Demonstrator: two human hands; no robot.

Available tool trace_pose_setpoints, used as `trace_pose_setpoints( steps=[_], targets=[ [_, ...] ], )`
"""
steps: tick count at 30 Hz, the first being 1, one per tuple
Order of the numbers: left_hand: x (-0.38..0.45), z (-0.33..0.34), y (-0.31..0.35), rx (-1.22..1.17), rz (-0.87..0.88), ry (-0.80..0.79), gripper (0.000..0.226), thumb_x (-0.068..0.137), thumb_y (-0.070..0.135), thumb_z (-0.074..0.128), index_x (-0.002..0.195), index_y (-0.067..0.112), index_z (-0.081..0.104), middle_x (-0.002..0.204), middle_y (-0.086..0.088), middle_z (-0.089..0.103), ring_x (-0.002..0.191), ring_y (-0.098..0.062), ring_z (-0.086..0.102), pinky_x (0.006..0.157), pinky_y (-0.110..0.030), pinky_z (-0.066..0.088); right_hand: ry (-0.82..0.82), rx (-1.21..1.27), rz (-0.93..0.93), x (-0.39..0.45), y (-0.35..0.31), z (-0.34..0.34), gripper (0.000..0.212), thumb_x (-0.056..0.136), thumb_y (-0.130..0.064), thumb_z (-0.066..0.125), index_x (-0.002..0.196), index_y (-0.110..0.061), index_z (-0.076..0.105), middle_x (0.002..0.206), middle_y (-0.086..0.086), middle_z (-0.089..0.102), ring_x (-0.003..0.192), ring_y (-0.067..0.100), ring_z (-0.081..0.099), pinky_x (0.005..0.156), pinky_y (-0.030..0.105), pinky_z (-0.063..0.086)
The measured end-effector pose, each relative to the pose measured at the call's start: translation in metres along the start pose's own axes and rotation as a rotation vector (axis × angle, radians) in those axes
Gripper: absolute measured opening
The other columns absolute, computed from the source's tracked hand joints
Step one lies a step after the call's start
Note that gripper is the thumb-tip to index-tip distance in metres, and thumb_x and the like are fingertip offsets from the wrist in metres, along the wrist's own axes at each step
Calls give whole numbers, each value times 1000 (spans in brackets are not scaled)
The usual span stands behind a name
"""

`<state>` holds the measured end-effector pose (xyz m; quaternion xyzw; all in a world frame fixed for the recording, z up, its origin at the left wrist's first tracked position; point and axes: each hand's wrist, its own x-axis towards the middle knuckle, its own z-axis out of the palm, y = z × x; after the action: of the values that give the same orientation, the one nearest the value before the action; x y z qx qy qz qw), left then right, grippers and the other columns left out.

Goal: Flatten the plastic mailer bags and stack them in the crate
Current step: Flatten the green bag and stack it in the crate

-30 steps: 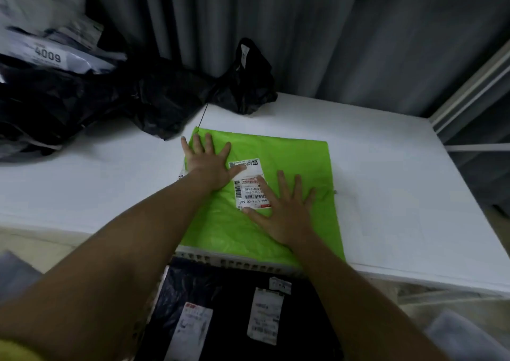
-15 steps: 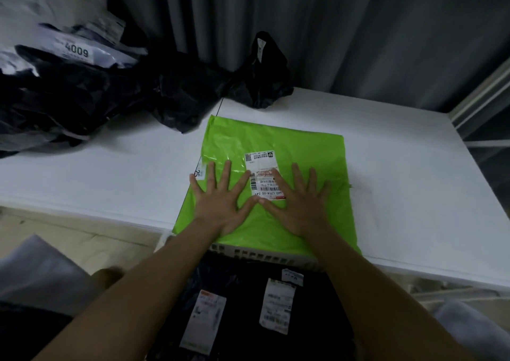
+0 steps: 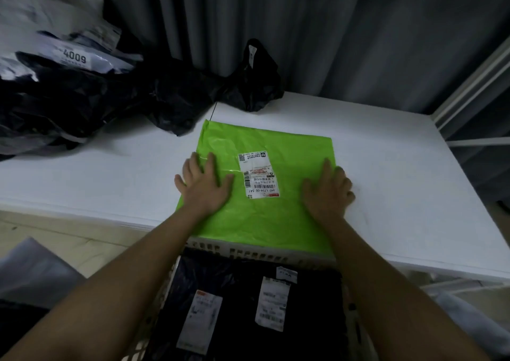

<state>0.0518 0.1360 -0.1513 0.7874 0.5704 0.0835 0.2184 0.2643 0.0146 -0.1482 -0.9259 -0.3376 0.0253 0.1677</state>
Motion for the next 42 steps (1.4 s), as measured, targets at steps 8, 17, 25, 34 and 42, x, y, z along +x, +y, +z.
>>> trace_pose_setpoints(
  steps=[8, 17, 25, 34, 42],
  targets=[
    [10, -34, -15, -178, -270, 2, 51, 95, 32, 51, 132, -1, 39, 134, -26, 43, 126, -43, 39, 102, -46, 34, -199, 330, 176, -8, 27, -36, 72, 85, -16, 61, 146, -10, 25, 137, 21, 43, 126, 39, 40, 100, 42, 35],
    [-73, -57, -40, -393, -162, -13, 31, 91, 20, 44, 111, -3, 49, 118, -25, 53, 106, -37, 53, 78, -35, 37, -281, 563, 230, -89, 52, -57, 9, 82, -10, 64, 83, -13, 56, 102, 15, 65, 98, 30, 60, 85, 39, 49],
    [-175, -14, -72, -334, -146, -179, 36, 88, 36, 51, 109, 8, 61, 106, -19, 64, 98, -31, 61, 82, -33, 45, -338, 420, 214, -175, 104, -45, 39, 78, -19, 59, 112, -1, 65, 112, 24, 65, 102, 36, 62, 79, 31, 44],
    [-190, 55, -103, -99, -118, -437, 23, 88, 14, 56, 104, 0, 63, 104, -19, 65, 99, -33, 61, 82, -36, 50, -463, 57, 291, -195, 128, -6, 49, 97, -24, 46, 141, -6, 37, 130, 21, 53, 120, 39, 50, 97, 42, 44],
    [-158, 114, -112, 2, -151, -520, 29, 95, 14, 53, 120, 0, 57, 117, -21, 61, 108, -35, 58, 88, -40, 47, -543, -114, 268, -188, 131, 43, 57, 103, -25, 33, 151, -6, 11, 131, 19, 53, 111, 35, 58, 79, 35, 48]
  ],
)
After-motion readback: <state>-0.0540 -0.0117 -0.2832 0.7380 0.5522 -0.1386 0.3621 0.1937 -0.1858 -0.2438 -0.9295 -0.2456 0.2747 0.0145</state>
